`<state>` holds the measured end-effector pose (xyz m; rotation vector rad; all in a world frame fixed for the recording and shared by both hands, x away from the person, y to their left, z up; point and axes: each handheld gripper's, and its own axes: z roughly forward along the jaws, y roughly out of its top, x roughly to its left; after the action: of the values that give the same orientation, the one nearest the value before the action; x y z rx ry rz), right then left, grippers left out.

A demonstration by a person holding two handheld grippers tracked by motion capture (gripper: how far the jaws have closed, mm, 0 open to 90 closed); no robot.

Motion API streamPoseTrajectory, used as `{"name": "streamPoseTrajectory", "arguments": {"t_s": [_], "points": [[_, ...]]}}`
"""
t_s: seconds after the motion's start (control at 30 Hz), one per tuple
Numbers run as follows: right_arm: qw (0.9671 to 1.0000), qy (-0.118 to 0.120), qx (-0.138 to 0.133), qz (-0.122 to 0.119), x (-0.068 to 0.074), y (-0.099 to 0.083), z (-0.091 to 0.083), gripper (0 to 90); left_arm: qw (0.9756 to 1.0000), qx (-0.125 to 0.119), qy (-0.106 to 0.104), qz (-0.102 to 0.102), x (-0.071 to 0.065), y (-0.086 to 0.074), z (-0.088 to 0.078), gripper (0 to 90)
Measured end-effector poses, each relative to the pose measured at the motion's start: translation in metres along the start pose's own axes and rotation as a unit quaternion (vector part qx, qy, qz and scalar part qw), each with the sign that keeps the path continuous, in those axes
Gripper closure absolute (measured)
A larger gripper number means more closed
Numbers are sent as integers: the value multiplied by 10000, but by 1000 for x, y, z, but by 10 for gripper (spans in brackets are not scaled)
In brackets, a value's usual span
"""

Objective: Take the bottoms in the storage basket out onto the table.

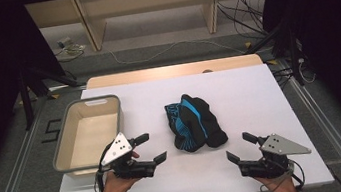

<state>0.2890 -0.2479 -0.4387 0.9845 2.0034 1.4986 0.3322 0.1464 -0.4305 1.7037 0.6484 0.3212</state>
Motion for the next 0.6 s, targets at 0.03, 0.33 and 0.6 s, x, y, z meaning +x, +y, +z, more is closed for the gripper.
{"name": "streamPoseTrajectory", "arguments": {"t_s": [0.03, 0.33, 0.6], "points": [[10000, -1, 1, -12, 0, 0, 0, 185, 10000, 1, 1, -12, 0, 0, -1, 133], [10000, -7, -5, -8, 0, 0, 0, 185, 9999, 119, 24, 82, 0, -7, -5, 128], [10000, -17, 4, -17, -1, 0, 0, 186, 10000, 97, -7, 2, 1, -11, -9, 114]]}}
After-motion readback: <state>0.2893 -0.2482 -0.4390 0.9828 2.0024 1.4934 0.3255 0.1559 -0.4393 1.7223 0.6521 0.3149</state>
